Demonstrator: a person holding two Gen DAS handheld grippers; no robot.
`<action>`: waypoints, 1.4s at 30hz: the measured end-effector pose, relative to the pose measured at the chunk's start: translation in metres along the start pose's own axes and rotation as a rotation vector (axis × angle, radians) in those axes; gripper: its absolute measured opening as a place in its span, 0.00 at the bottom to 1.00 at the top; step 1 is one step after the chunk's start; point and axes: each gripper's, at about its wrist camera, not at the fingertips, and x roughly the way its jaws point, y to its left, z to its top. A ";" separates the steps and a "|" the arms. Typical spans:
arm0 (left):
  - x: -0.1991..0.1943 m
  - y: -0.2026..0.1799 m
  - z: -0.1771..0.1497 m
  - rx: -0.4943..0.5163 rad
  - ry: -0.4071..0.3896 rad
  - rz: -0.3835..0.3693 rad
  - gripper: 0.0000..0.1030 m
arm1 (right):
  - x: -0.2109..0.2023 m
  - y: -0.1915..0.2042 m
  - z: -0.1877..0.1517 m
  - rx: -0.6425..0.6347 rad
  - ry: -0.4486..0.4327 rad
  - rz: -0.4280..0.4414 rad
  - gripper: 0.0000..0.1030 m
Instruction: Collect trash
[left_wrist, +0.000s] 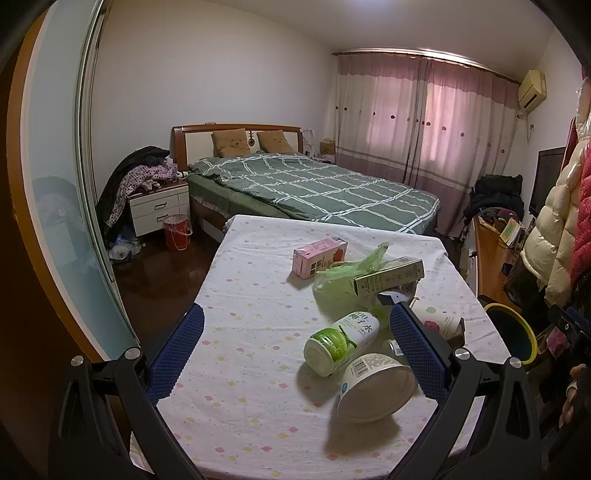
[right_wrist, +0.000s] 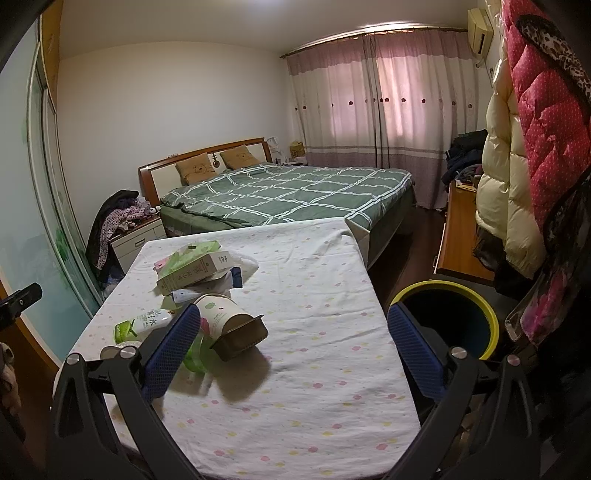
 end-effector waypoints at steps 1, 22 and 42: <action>0.000 0.000 0.000 0.001 -0.001 0.001 0.96 | 0.000 0.000 0.000 0.003 0.003 0.002 0.94; 0.000 0.000 0.000 0.007 0.005 0.000 0.96 | 0.003 -0.001 0.000 0.008 0.005 0.003 0.94; 0.001 -0.001 -0.001 0.009 0.008 -0.001 0.96 | 0.007 -0.002 -0.001 0.010 0.013 0.004 0.94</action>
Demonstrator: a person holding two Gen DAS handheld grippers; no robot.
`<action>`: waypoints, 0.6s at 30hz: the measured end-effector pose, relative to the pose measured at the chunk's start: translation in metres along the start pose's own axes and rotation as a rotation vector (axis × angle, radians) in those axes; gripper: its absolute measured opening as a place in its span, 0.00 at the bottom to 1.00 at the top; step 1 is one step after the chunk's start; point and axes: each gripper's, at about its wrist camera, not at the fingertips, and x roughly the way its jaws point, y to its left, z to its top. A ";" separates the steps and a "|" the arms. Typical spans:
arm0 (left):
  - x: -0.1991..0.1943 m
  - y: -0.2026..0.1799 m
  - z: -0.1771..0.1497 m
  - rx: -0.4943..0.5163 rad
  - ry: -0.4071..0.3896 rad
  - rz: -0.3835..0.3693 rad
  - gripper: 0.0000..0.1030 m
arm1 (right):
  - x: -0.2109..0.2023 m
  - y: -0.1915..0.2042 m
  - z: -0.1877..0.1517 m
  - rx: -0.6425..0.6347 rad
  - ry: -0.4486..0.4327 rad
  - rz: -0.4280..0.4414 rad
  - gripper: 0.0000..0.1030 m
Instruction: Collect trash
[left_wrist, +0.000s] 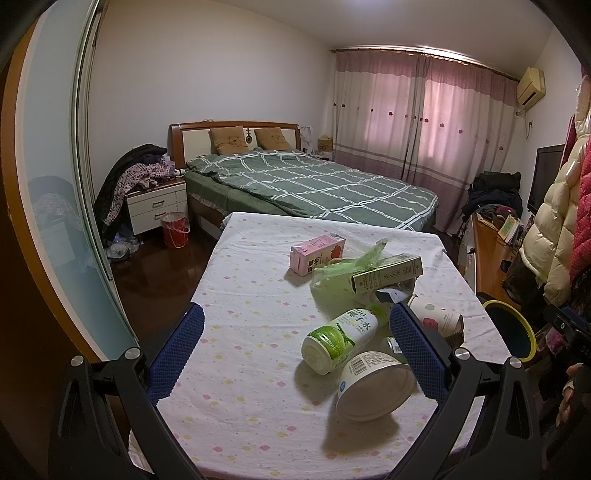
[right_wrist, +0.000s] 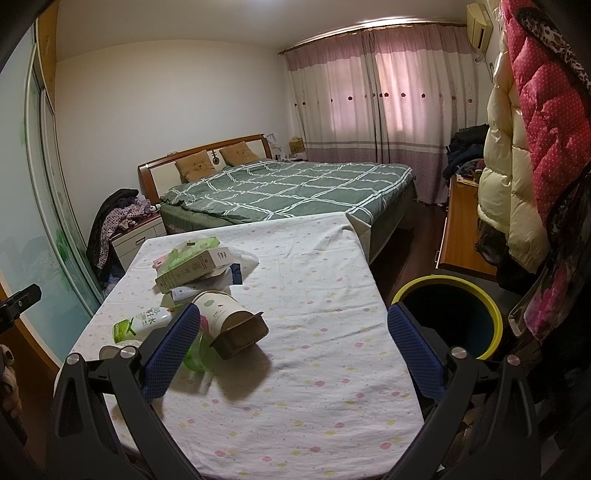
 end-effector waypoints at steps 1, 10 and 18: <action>0.000 0.000 0.000 0.001 0.000 0.000 0.96 | 0.000 0.000 0.000 0.001 0.000 0.001 0.94; 0.000 -0.001 0.000 0.001 0.005 -0.001 0.96 | 0.001 0.000 0.000 0.000 0.001 0.001 0.94; 0.001 -0.002 -0.001 0.003 0.010 -0.001 0.96 | 0.001 0.000 0.000 0.001 0.001 0.001 0.94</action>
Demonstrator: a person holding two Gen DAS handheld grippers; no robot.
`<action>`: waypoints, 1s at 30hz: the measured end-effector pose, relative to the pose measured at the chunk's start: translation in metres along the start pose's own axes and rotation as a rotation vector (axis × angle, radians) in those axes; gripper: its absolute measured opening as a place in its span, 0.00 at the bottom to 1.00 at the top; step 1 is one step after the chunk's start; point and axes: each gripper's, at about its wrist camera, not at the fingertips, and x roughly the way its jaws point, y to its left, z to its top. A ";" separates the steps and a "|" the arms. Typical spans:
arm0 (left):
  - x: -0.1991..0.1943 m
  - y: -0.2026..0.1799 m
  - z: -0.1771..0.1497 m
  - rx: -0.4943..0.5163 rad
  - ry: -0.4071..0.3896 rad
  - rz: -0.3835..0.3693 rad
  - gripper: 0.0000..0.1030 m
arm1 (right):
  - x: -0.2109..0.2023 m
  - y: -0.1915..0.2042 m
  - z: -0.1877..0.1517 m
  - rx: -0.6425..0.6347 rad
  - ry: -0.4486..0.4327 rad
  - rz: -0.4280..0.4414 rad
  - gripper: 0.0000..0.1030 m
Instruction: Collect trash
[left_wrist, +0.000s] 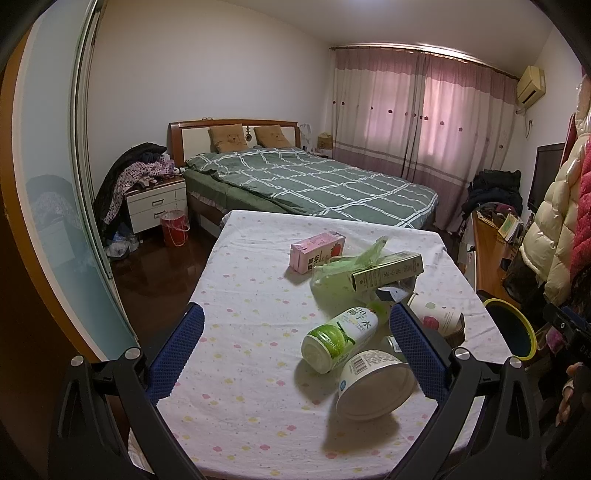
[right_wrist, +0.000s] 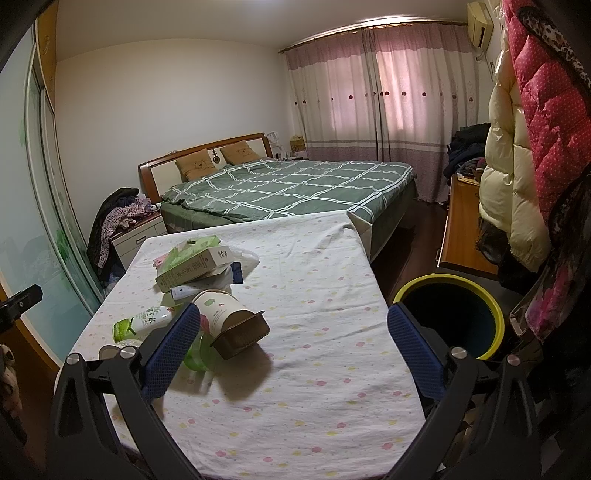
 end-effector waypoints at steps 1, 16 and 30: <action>0.000 0.000 0.000 -0.001 0.001 -0.001 0.96 | 0.000 0.000 0.000 0.000 0.001 0.000 0.94; 0.009 0.003 0.004 -0.001 0.001 0.011 0.96 | 0.014 0.008 -0.004 -0.002 0.020 0.013 0.94; 0.036 0.016 0.003 -0.019 0.038 0.018 0.96 | 0.073 0.056 -0.007 -0.070 0.117 0.088 0.94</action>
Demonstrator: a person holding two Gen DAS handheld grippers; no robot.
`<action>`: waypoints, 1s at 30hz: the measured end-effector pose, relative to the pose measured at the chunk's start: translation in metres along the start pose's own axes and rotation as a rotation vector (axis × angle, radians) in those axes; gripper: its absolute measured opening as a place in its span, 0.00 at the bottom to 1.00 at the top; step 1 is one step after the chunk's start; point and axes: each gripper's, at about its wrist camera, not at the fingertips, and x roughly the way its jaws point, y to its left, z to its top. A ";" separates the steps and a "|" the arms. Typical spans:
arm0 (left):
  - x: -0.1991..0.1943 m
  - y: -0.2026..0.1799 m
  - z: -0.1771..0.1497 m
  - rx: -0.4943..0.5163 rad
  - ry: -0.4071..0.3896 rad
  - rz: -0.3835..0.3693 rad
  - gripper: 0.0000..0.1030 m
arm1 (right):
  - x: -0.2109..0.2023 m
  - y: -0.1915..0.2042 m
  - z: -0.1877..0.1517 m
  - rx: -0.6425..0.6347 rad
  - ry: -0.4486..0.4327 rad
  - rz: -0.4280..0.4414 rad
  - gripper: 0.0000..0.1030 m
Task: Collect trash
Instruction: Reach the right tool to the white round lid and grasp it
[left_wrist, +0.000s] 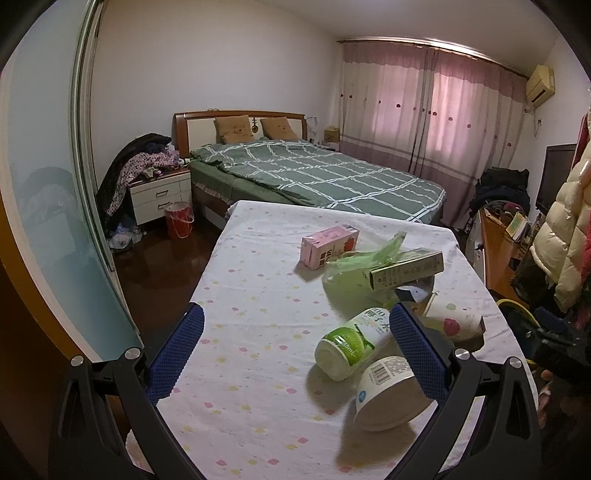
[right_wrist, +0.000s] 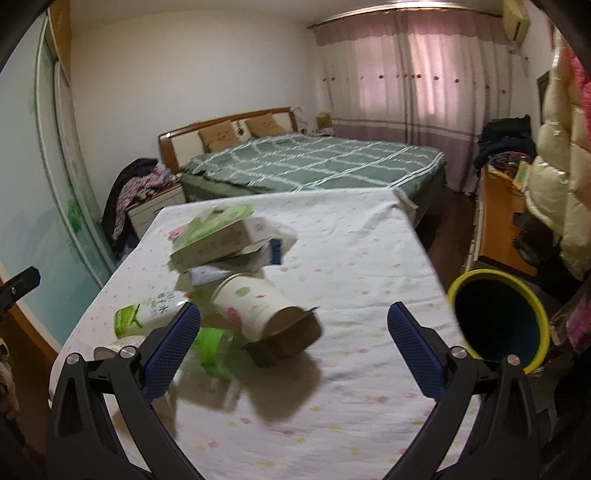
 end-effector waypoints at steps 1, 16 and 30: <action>0.001 0.002 0.000 -0.004 0.000 0.000 0.96 | 0.003 0.005 -0.001 -0.009 0.007 0.009 0.94; 0.003 0.028 -0.002 -0.033 -0.019 0.044 0.96 | 0.065 0.057 0.022 -0.066 0.076 0.091 0.86; -0.010 0.050 -0.006 -0.074 -0.051 0.073 0.96 | -0.001 0.078 -0.016 -0.199 0.045 0.202 0.83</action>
